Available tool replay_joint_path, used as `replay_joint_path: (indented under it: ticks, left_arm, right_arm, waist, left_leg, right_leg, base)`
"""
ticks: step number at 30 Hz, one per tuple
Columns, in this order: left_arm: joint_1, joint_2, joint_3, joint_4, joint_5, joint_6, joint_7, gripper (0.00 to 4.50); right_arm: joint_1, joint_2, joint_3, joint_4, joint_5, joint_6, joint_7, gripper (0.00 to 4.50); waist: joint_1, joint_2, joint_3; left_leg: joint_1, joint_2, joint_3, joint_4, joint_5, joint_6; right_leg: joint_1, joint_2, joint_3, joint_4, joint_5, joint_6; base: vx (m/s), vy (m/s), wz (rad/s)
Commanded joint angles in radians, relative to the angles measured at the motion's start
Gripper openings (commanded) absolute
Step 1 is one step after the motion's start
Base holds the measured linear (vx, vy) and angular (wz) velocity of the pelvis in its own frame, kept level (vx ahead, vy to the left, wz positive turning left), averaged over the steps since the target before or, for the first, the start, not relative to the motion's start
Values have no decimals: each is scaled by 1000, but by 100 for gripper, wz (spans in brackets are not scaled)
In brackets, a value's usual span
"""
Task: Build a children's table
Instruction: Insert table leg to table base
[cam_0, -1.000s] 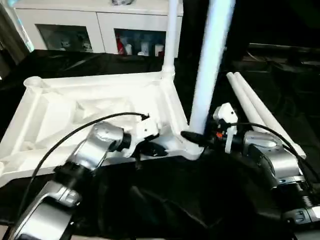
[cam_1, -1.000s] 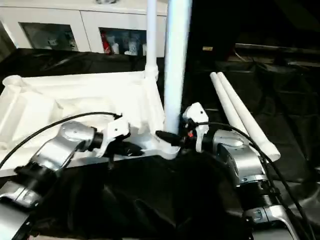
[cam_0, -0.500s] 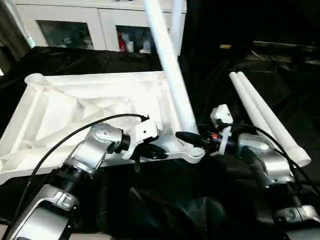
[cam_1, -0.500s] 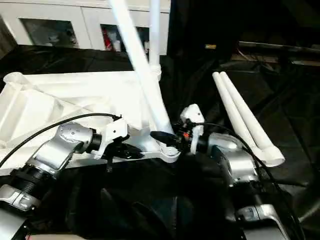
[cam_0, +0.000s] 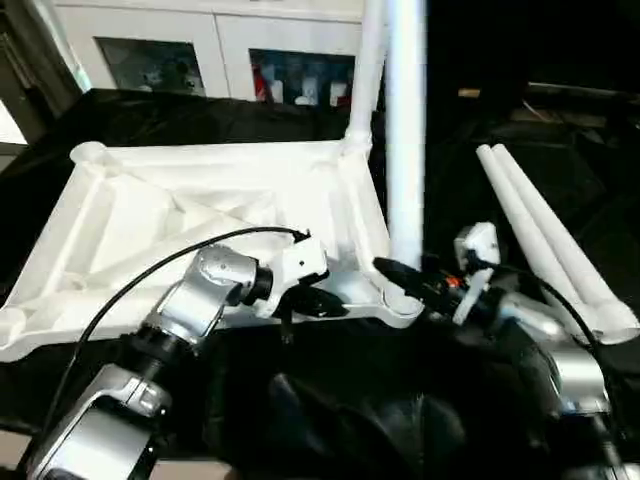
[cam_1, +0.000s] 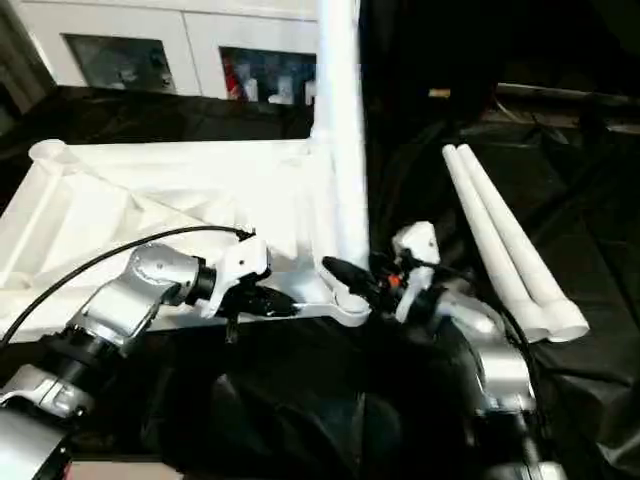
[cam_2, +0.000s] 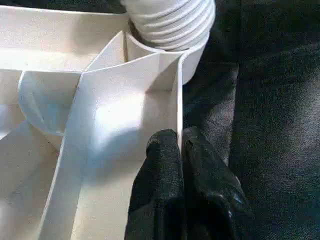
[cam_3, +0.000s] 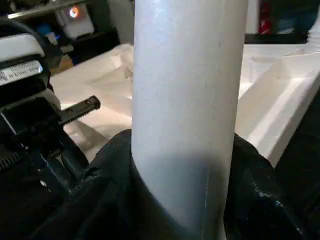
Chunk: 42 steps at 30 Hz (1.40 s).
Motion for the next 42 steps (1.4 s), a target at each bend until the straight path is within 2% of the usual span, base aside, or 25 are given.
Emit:
replay_joint_path:
  ticks: [1,4,10,13,16,17,19,22,23,24,25,26,28,29,30,33,34,35,37,39,40,42]
  left_arm:
    - [-26,14,12,29,21,-3,30,0]
    - [-34,10,13,46,24,-11,37,0]
    - [-50,2,14,81,29,-30,49,0]
    - [-54,-3,14,89,26,-41,44,0]
    - [-56,-7,14,91,23,-44,41,0]
    - [-53,-9,12,90,23,-46,39,0]
    - [-52,-9,9,89,23,-51,36,0]
    - [-49,-10,6,84,21,-52,31,0]
    - [-46,-11,6,81,21,-68,31,0]
    - [-46,-11,6,81,21,-68,31,0]
    - [-42,-9,6,76,22,-76,33,0]
    - [-38,-9,12,70,22,-76,47,0]
    - [-34,-6,20,48,1,-68,23,0]
    - [-34,-6,20,48,1,-68,23,45]
    - [-33,-3,22,42,-3,-64,19,57]
    - [-28,11,37,21,-17,-84,5,57]
    - [-27,13,46,7,-31,-86,-4,91]
    - [-24,15,62,-17,-57,-93,-18,91]
    - [-21,14,80,-44,-88,-95,-31,100]
    - [-23,9,103,-68,-118,-69,-35,107]
    - [-38,-10,162,-108,-190,-6,-26,137]
    - [-57,-28,202,-114,-225,28,1,144]
  right_arm:
    - [65,-24,-40,27,-25,34,-41,191]
    - [91,-27,-50,-7,-24,33,-54,191]
    - [128,-40,-63,-70,-5,45,-77,191]
    - [112,-34,-68,-65,-9,40,-101,191]
    - [90,-23,-66,-65,-4,45,-117,191]
    - [65,-5,-59,-66,-1,49,-128,191]
    - [49,8,-56,-67,8,55,-131,191]
    - [16,24,-47,-68,19,66,-137,191]
    - [1,27,-43,-64,19,65,-140,191]
    - [1,27,-43,-64,19,65,-140,191]
    - [-3,27,-43,-66,21,68,-140,191]
    - [-7,27,-46,-73,22,74,-139,191]
    - [-6,23,-53,-87,26,82,-134,191]
    - [-6,23,-53,-87,26,82,-134,191]
    - [-5,22,-56,-94,28,85,-134,191]
    - [4,11,-63,-138,40,100,-133,191]
    - [10,4,-64,-161,46,109,-130,191]
    - [19,-4,-66,-191,55,123,-124,191]
    - [26,-12,-67,-219,64,136,-118,191]
    - [32,-18,-67,-241,71,145,-114,191]
    - [42,-29,-65,-280,85,162,-104,191]
    - [46,-33,-63,-299,93,171,-98,191]
  waist:
    - [-3,5,-56]
    - [-1,9,-56]
    - [-4,8,-55]
    - [-9,12,-55]
    - [-10,8,-54]
    - [-11,10,-56]
    - [-15,7,-58]
    - [-18,5,-65]
    - [-18,7,-71]
    - [-18,7,-71]
    - [-18,5,-77]
    - [-20,3,-80]
    - [-17,5,-83]
    - [-17,6,-84]
    - [-17,5,-83]
    - [-15,5,-81]
    - [-13,6,-78]
    - [-11,9,-76]
    - [-8,8,-75]
    - [-4,10,-75]
    - [-3,10,-74]
    - [2,10,-73]
  left_leg:
    - [34,85,-39,-63,-119,95]
    - [37,88,-40,-68,-155,78]
    - [35,86,-42,-72,-180,54]
    - [37,84,-40,-73,-210,38]
    - [36,83,-40,-73,-216,31]
    - [36,83,-40,-72,-206,31]
    - [30,82,-41,-69,-166,49]
    - [29,79,-39,-60,-112,77]
    - [27,77,-38,-52,-59,109]
    - [27,77,-38,-52,-59,109]
    - [24,74,-38,-44,-14,138]
    - [22,73,-38,-41,2,149]
    - [21,75,-38,-36,31,178]
    - [20,75,-38,-34,35,182]
    - [17,75,-38,-32,37,187]
    - [16,76,-37,-31,1,177]
    - [17,79,-36,-33,-27,168]
    - [18,79,-36,-36,-48,154]
    - [20,81,-35,-38,-66,139]
    - [23,80,-33,-39,-82,124]
    - [24,80,-32,-39,-88,117]
    - [23,78,-30,-38,-108,103]
  right_leg:
    - [21,-88,43,-56,175,-296]
    - [20,-88,43,-61,119,-292]
    - [23,-89,43,-64,91,-283]
    - [19,-89,45,-72,31,-283]
    - [19,-90,45,-74,-9,-280]
    - [19,-89,45,-74,-7,-283]
    - [21,-89,44,-66,38,-284]
    - [24,-88,42,-58,109,-291]
    - [24,-86,41,-49,191,-295]
    - [24,-86,41,-49,191,-295]
    - [24,-83,39,-39,277,-299]
    - [26,-82,38,-35,309,-300]
    - [22,-81,35,-27,367,-303]
    - [21,-81,34,-25,370,-303]
    - [20,-81,34,-23,369,-303]
    - [16,-81,34,-25,306,-307]
    - [14,-83,35,-30,262,-308]
    - [13,-82,35,-30,220,-307]
    - [11,-81,37,-32,194,-309]
    - [9,-80,37,-33,169,-308]
    - [9,-80,38,-33,164,-309]
    - [7,-78,39,-35,143,-313]
  base:
    - [0,0,0]
    - [0,0,0]
    - [0,0,0]
    - [0,0,0]
    - [0,0,0]
    - [0,0,0]
    - [0,0,0]
    - [0,0,0]
    - [0,0,0]
    - [0,0,0]
    - [0,0,0]
    - [0,0,0]
    - [0,0,0]
    - [0,0,0]
    - [0,0,0]
    - [0,0,0]
    - [0,0,0]
    - [0,0,0]
    - [0,0,0]
    - [0,0,0]
    - [0,0,0]
    - [0,0,0]
